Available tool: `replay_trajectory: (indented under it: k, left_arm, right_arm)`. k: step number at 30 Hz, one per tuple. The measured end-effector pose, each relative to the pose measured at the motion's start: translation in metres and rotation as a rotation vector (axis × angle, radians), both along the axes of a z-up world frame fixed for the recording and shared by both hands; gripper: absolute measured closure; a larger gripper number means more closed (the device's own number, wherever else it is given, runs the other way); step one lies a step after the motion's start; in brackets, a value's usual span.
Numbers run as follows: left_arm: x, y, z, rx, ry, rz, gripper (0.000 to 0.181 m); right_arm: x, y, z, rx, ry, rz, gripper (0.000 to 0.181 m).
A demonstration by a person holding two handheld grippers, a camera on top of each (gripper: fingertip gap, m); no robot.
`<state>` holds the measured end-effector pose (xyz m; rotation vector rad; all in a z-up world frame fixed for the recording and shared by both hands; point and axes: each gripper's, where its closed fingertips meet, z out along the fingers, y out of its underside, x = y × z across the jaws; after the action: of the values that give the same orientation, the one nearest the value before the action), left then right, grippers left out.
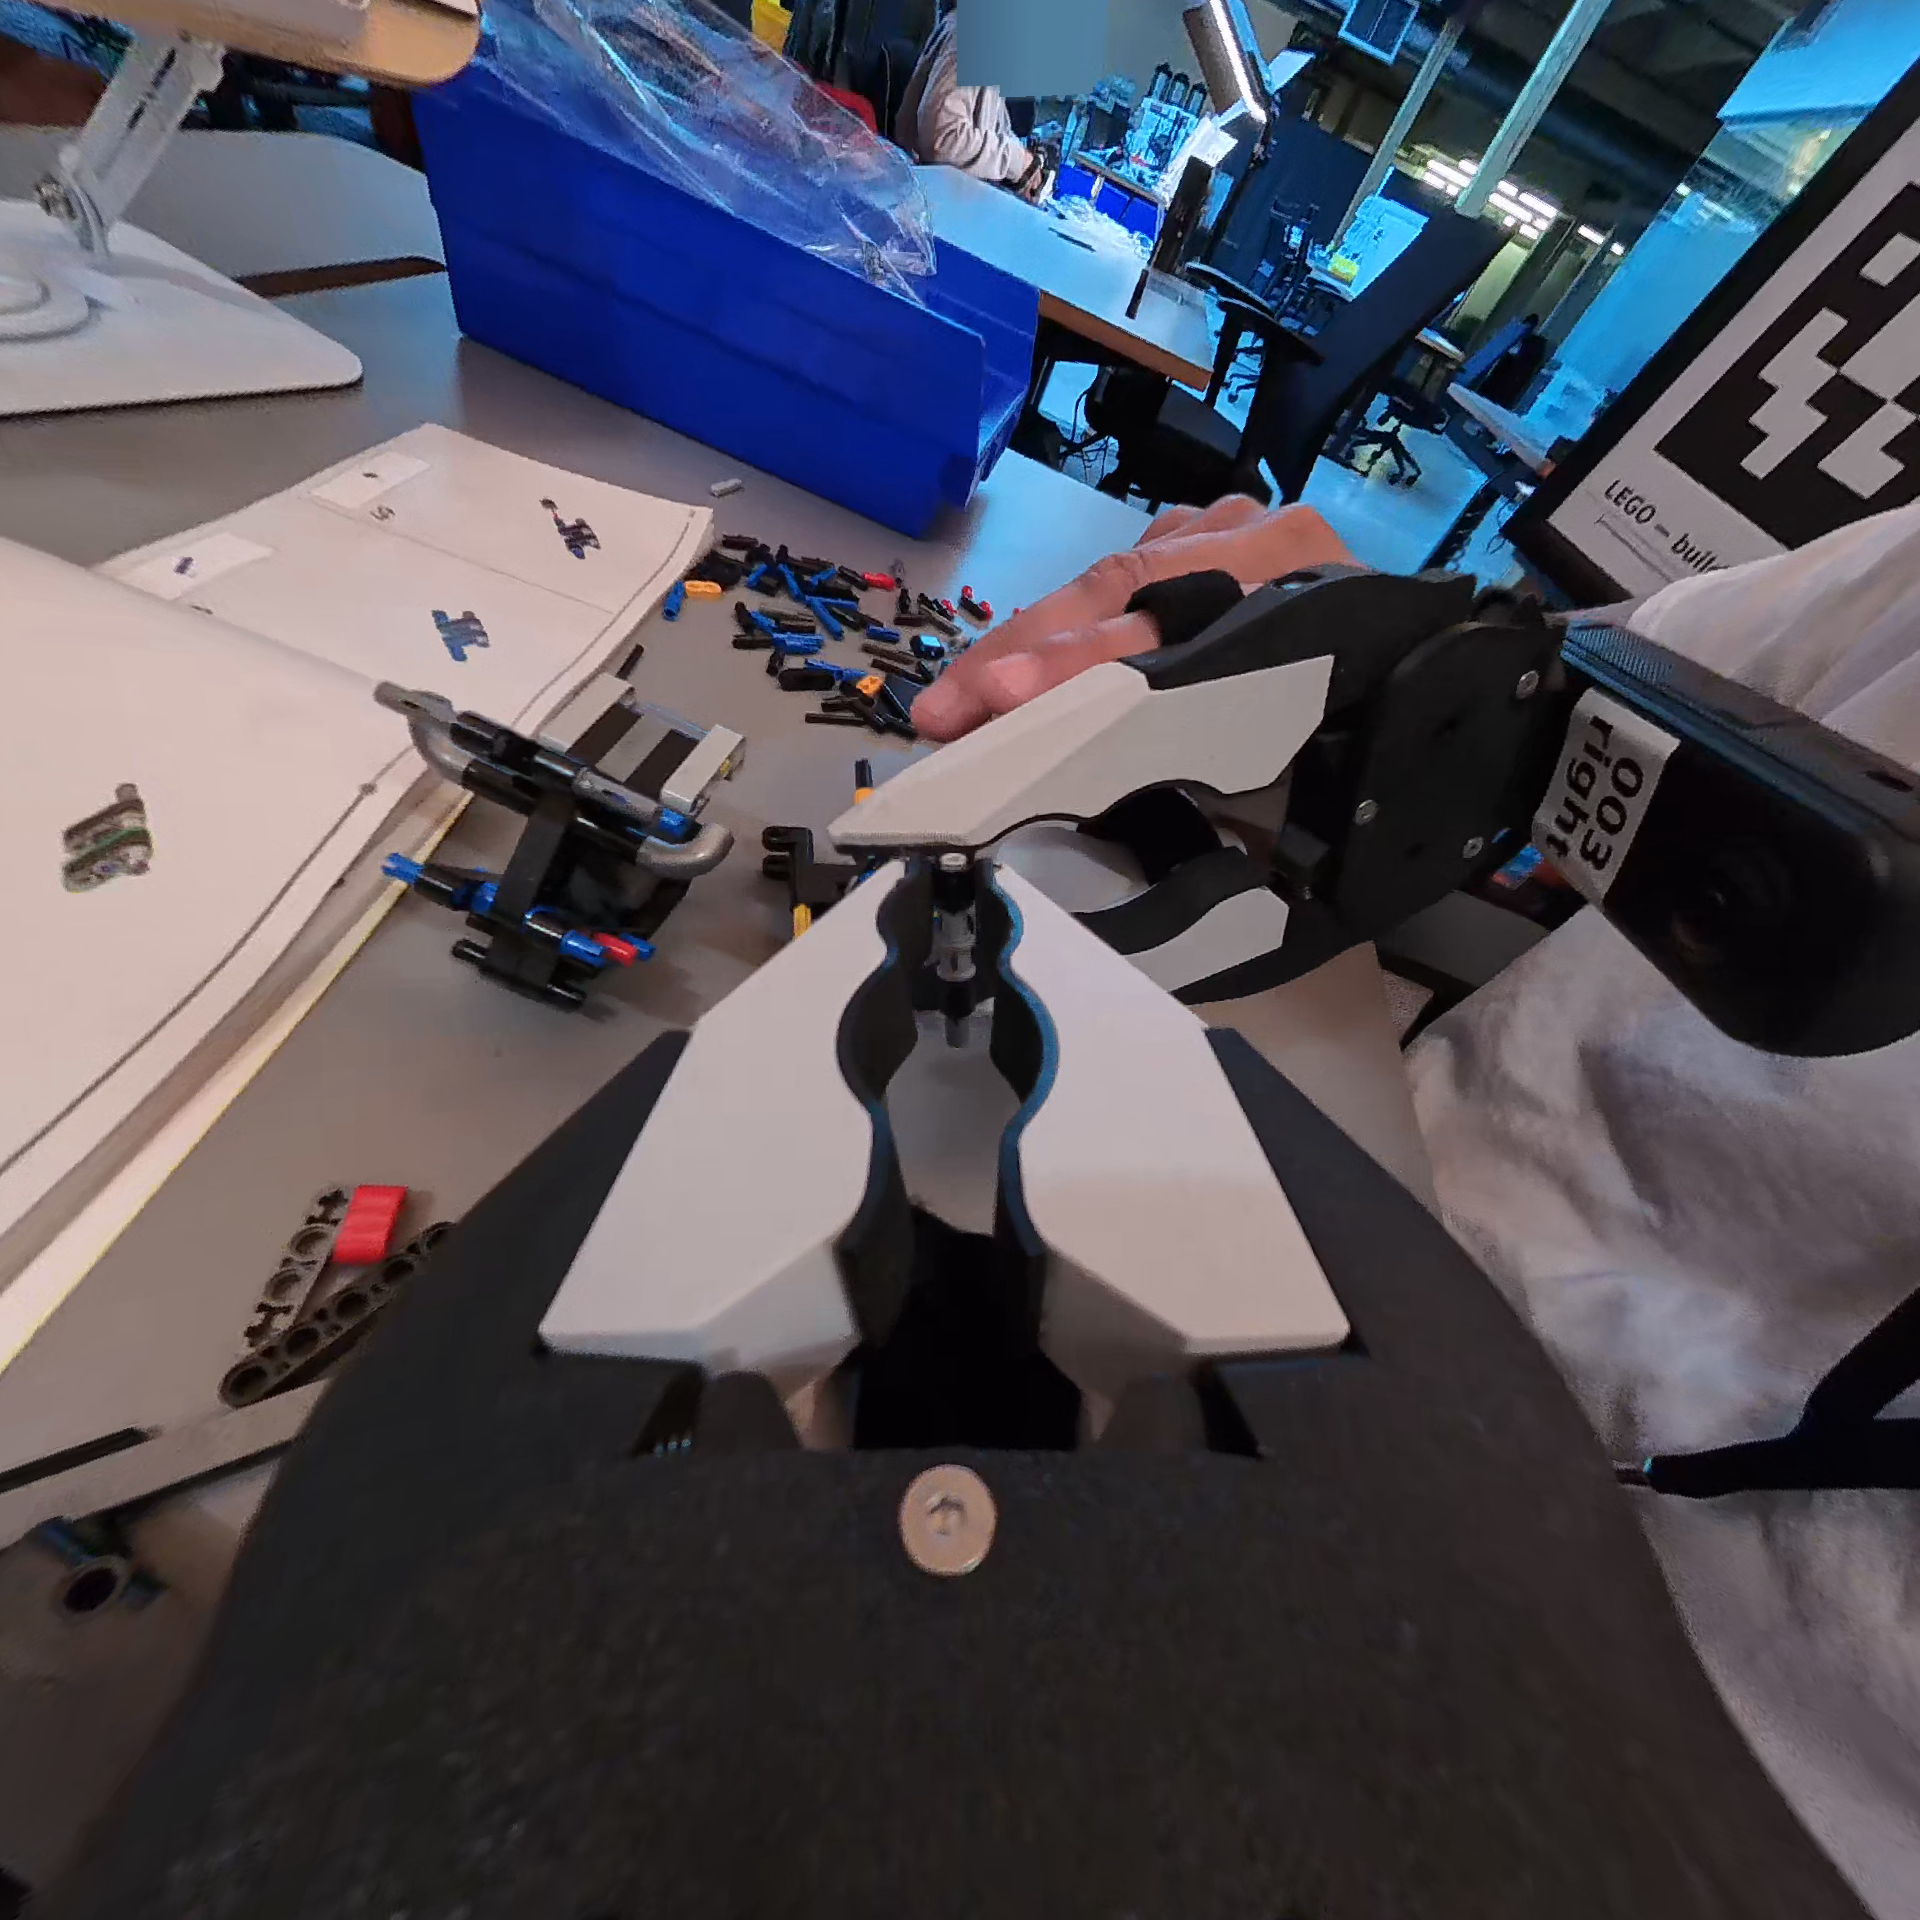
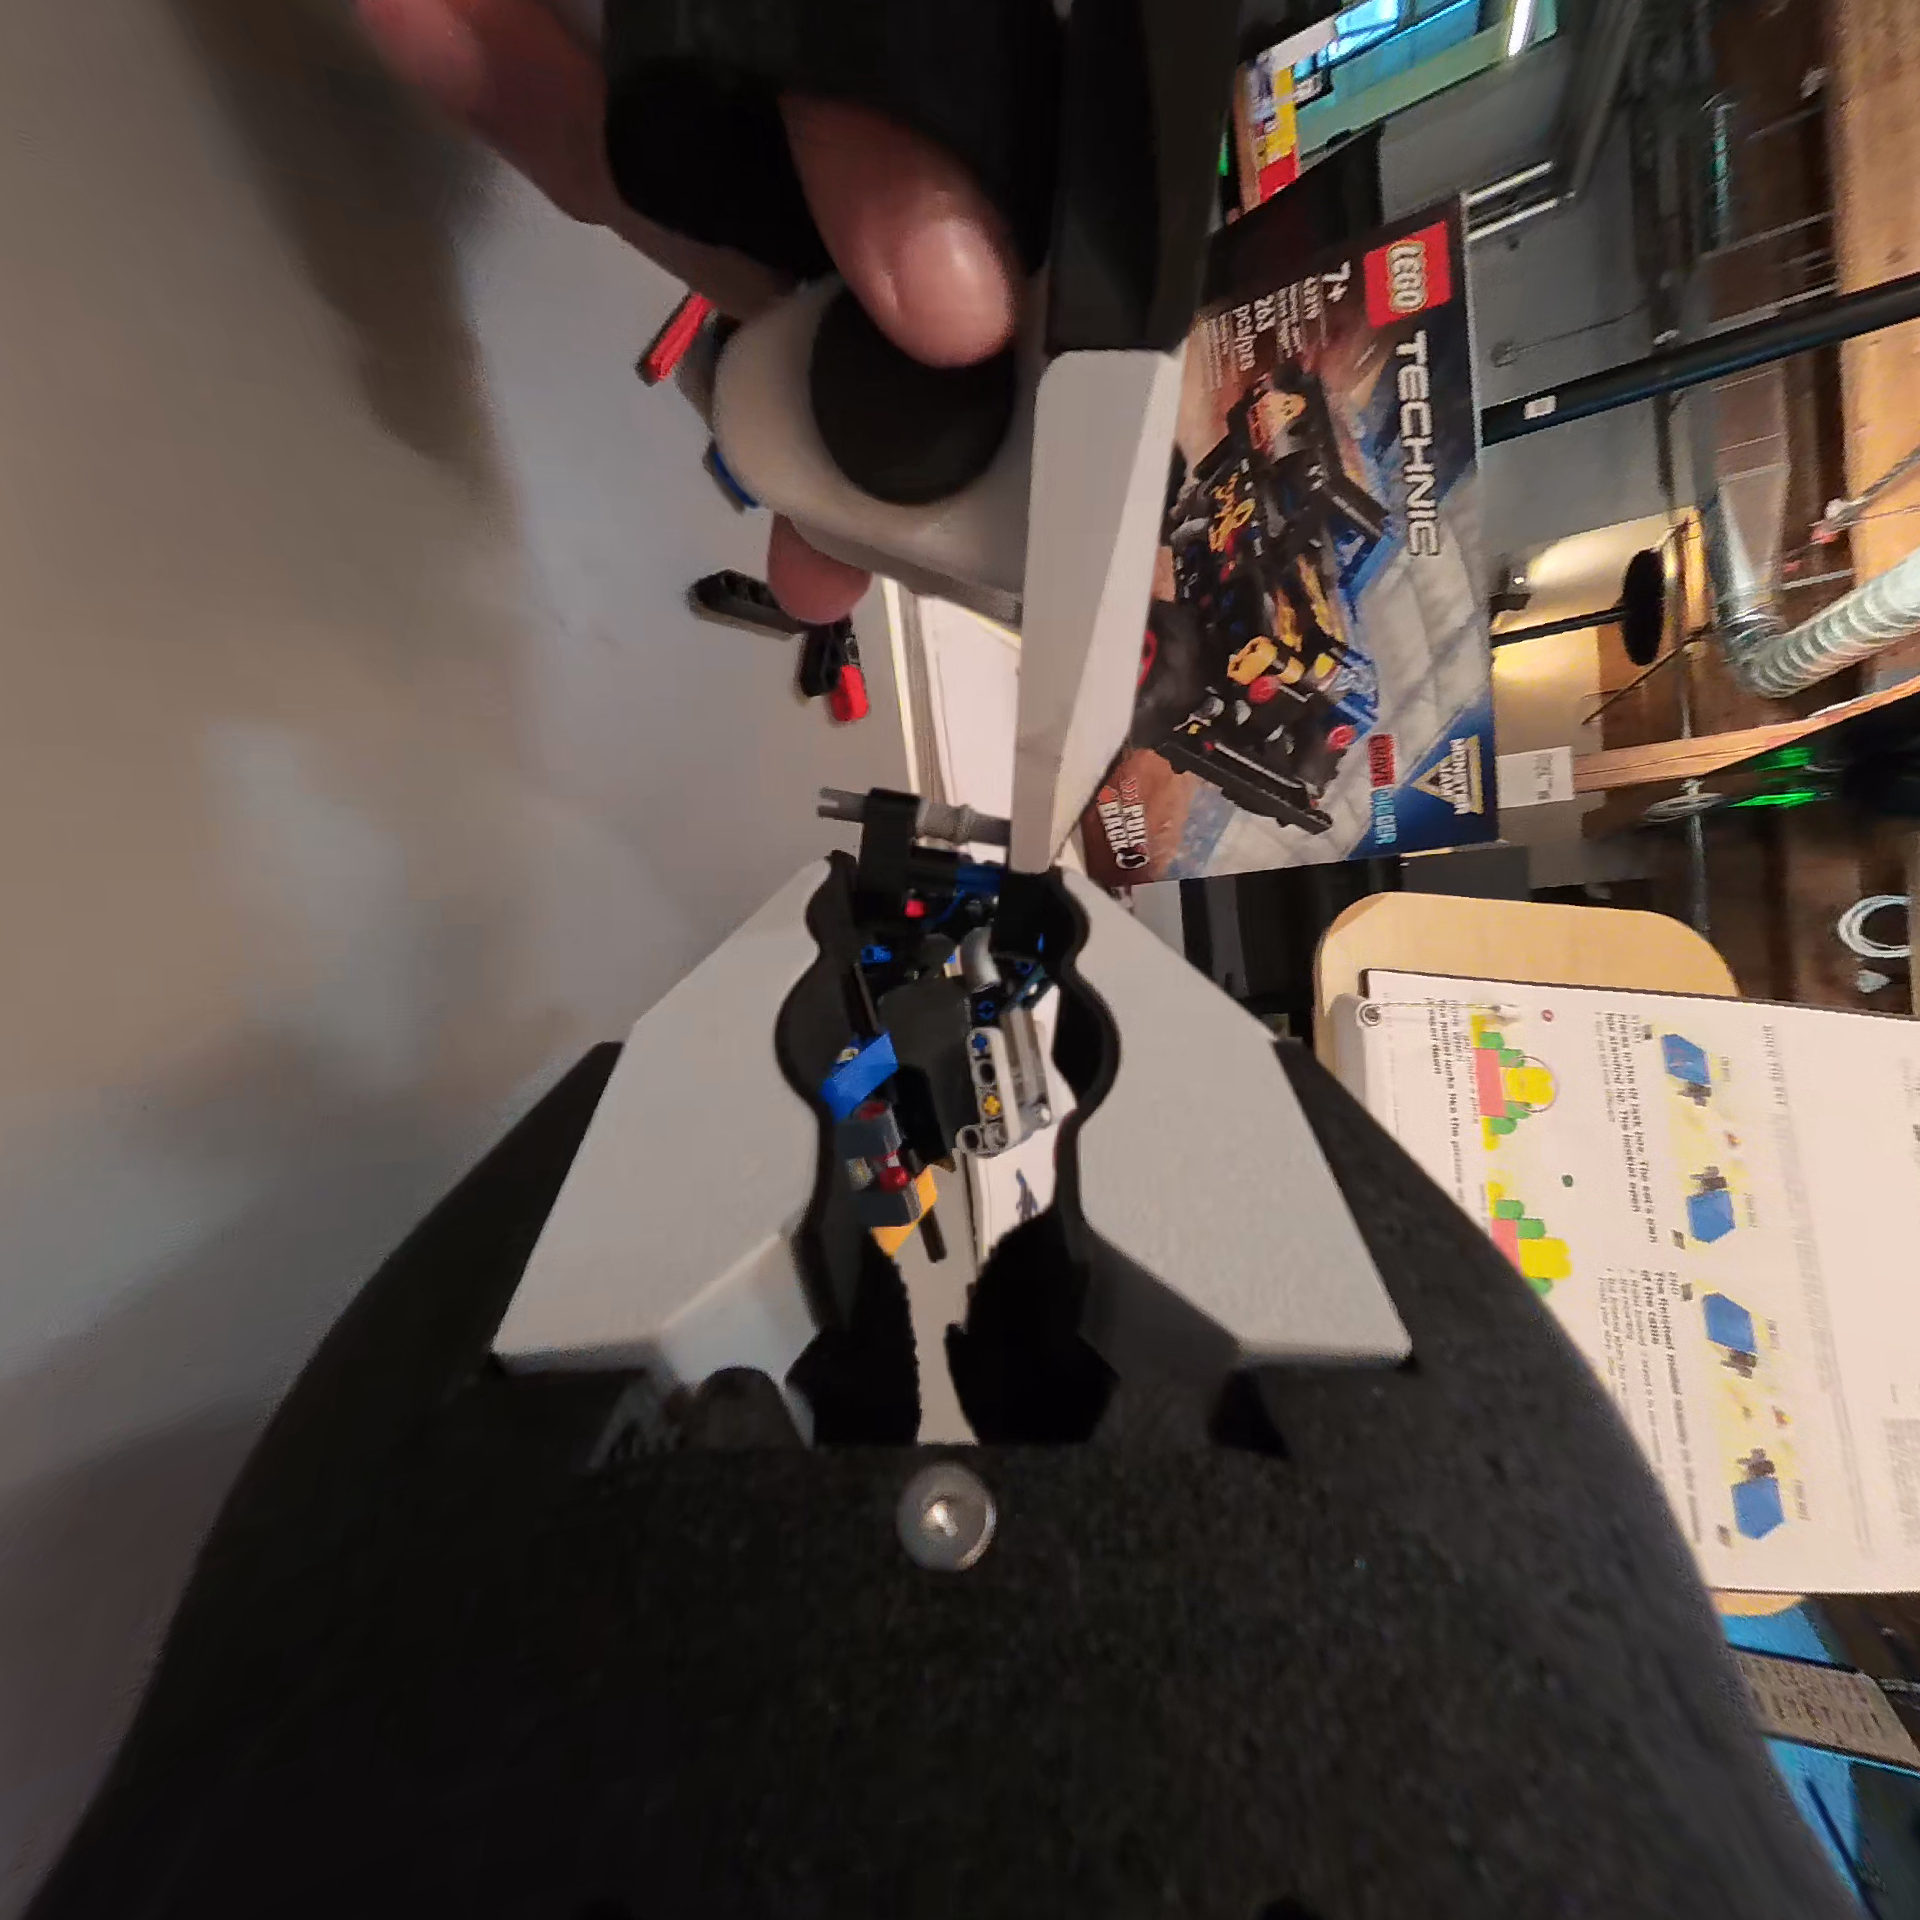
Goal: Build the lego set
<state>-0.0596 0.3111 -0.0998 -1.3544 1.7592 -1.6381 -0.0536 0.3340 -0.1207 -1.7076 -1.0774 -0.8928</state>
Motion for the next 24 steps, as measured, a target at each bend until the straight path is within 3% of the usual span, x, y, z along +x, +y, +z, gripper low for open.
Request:
replay_trajectory:
  k: [5,7,9,12,14,16,18,24]
  left_arm:
    - [-0.004,-0.003,0.005,0.118,-0.068,-0.001,0.176]
    - [-0.005,-0.001,0.006,0.208,-0.107,0.015,0.177]
    - [-0.008,0.003,0.007,0.355,-0.189,0.024,0.177]
    - [-0.014,0.004,0.013,0.478,-0.315,0.016,0.177]
    - [-0.016,0.001,0.015,0.468,-0.343,-0.007,0.177]
    - [-0.016,0.0,0.017,0.458,-0.363,-0.013,0.177]
    - [-0.017,-0.001,0.017,0.447,-0.374,-0.019,0.177]
    - [-0.019,-0.01,0.014,0.427,-0.374,-0.064,0.177]
  right_arm:
    - [0.0,0.0,0.018,0.107,-0.082,0.013,0.147]
    - [-0.001,-0.001,0.018,0.096,-0.019,0.025,0.147]
    - [0.004,-0.002,0.028,0.128,0.006,0.038,0.135]
    - [-0.002,-0.011,0.037,0.081,0.26,0.144,0.133]
    - [-0.016,-0.021,0.036,-0.047,0.506,0.257,0.138]
    - [-0.018,-0.025,0.043,-0.071,0.647,0.305,0.146]
    - [-0.017,-0.027,0.047,-0.067,0.698,0.331,0.156]
    - [-0.025,-0.027,0.043,-0.081,0.699,0.349,0.165]
